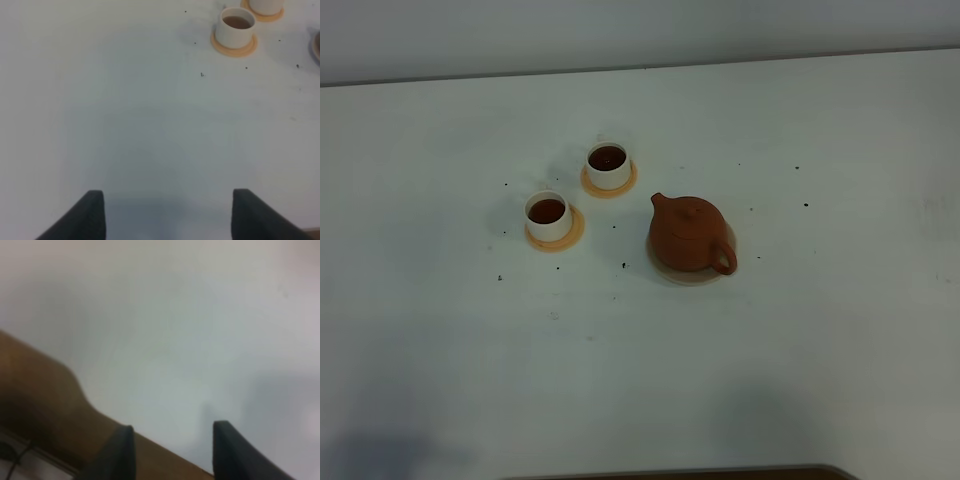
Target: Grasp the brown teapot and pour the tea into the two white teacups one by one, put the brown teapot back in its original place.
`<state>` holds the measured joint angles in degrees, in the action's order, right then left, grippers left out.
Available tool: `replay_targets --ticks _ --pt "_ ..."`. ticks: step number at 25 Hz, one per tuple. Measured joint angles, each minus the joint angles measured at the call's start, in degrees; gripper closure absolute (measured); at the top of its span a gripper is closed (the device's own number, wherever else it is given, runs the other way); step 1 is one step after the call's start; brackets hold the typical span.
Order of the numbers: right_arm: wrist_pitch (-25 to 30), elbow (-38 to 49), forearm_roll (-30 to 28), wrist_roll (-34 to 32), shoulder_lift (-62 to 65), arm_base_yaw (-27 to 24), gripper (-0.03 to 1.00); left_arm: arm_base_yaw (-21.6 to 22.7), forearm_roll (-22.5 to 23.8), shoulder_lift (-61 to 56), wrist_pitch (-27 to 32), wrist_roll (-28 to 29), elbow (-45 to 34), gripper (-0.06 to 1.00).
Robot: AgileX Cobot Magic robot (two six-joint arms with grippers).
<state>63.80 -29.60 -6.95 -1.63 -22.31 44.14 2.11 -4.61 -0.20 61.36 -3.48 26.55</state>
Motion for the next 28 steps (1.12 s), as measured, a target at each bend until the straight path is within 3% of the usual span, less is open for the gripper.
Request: replay_targets --ticks 9,15,20,28 --pt "0.00 0.00 -0.25 -0.06 1.77 -21.27 0.58 0.00 0.00 0.00 0.00 0.00 0.00 0.37" --pt "-0.05 0.00 -0.36 -0.06 5.40 -31.41 0.58 0.00 0.00 0.00 0.00 0.00 0.00 0.37" --pt "-0.05 0.00 -0.36 -0.11 9.30 -34.59 0.58 0.00 0.00 0.00 0.00 0.00 0.00 0.37" --pt "0.00 0.00 -0.36 -0.11 10.68 -34.83 0.58 0.00 0.00 0.00 0.00 0.00 0.00 0.37"
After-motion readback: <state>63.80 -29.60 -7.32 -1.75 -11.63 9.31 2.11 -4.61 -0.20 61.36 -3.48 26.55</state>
